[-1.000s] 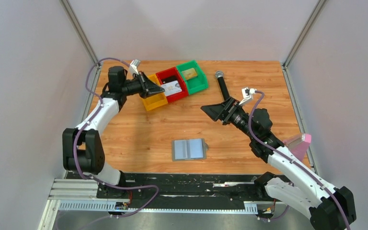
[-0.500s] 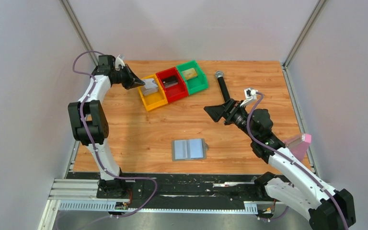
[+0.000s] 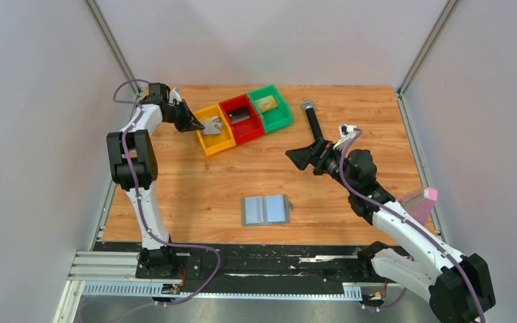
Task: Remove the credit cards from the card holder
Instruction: Place the credit card in the storage box, then remove the credit card from the card holder.
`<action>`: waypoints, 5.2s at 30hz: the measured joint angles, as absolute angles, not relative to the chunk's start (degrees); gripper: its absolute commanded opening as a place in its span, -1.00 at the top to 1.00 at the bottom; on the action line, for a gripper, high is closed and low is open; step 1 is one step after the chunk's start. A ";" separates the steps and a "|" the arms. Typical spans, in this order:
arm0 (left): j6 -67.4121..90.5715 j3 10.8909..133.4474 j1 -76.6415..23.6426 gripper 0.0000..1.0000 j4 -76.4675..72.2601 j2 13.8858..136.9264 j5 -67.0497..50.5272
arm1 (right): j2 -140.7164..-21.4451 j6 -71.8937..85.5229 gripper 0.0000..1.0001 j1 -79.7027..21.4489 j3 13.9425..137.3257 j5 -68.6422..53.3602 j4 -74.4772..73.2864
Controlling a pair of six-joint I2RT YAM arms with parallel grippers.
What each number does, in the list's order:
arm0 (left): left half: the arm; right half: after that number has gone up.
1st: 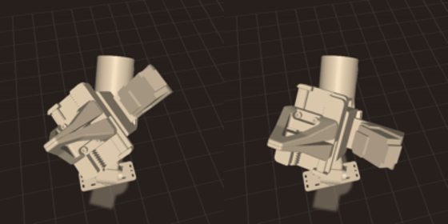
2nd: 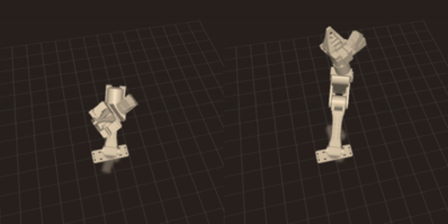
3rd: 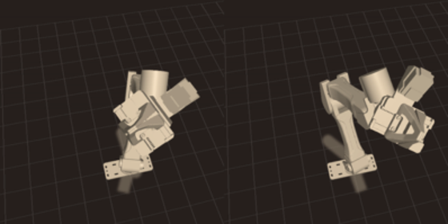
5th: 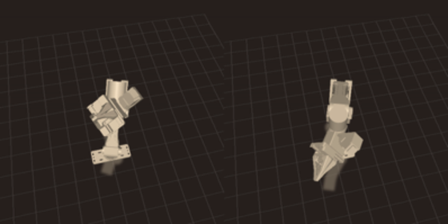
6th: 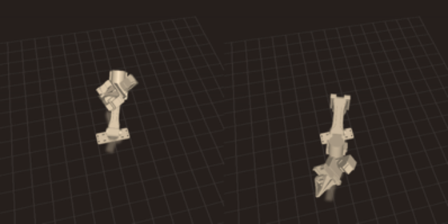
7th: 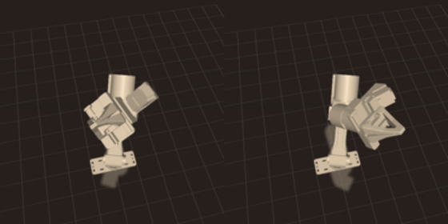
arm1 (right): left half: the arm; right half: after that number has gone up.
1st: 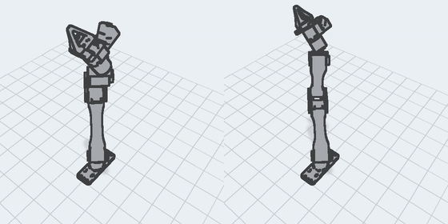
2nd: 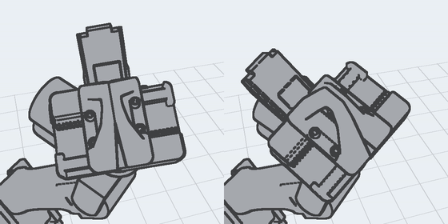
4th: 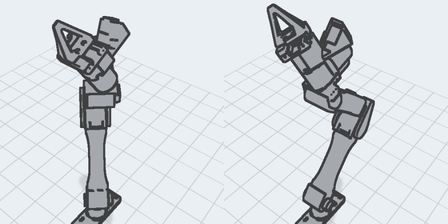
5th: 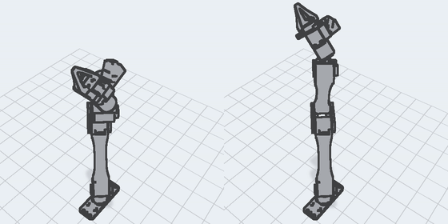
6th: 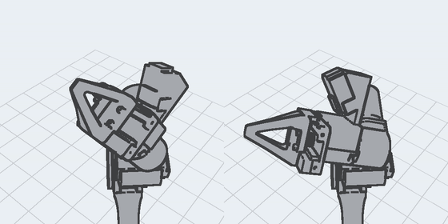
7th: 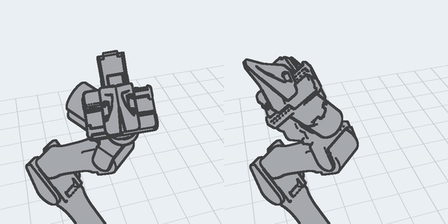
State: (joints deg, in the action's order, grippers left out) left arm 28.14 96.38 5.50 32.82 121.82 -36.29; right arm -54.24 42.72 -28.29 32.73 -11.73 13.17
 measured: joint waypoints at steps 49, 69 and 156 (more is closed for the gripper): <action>30.37 108.12 5.34 0.06 30.15 126.10 -34.02 | -63.79 43.77 -1.00 -26.81 43.40 -11.55 -2.83; 25.78 82.37 4.23 0.01 39.97 99.37 -37.36 | -68.34 43.88 -0.48 -36.91 45.54 -13.54 -16.32; 34.35 43.46 -15.00 0.09 24.12 68.79 -39.99 | -80.53 49.19 0.56 -54.70 36.84 9.63 -8.12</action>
State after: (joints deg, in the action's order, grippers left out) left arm 34.35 43.46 -15.00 24.12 68.79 -39.99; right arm -80.53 49.19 -54.70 36.84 9.63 -8.12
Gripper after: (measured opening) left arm 0.472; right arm 0.244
